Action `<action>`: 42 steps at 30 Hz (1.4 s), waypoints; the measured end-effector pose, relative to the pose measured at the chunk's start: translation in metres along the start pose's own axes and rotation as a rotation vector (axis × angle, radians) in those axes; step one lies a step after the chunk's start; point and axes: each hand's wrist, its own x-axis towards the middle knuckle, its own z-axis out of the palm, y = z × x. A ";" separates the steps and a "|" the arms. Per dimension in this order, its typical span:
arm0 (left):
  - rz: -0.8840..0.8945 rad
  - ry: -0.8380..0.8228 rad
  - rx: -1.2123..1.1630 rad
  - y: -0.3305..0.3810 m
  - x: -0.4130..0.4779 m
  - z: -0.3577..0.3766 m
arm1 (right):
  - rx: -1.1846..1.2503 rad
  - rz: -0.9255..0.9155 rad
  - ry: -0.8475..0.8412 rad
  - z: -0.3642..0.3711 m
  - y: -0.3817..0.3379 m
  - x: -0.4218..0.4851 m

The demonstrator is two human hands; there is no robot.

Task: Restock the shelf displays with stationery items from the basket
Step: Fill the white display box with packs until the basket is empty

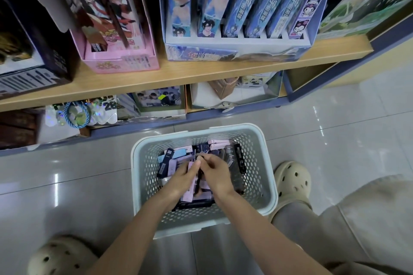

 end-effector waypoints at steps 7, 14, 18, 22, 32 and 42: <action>0.035 0.056 -0.002 -0.003 -0.012 -0.014 | -0.473 -0.138 0.021 -0.031 0.016 0.026; 0.042 0.184 -0.011 -0.009 -0.020 -0.020 | -0.597 0.028 0.027 -0.011 0.019 0.042; 0.054 0.260 0.021 -0.009 -0.024 -0.028 | -0.514 0.083 0.096 0.003 0.023 0.039; 0.057 0.296 -0.009 -0.006 -0.030 -0.032 | -0.402 0.145 0.095 0.006 0.026 0.043; 0.100 0.307 -0.007 -0.007 -0.032 -0.029 | -0.398 0.220 -0.047 0.001 0.027 0.050; 0.043 0.334 -0.028 -0.020 -0.020 -0.023 | -0.383 0.133 -0.154 -0.013 0.021 0.037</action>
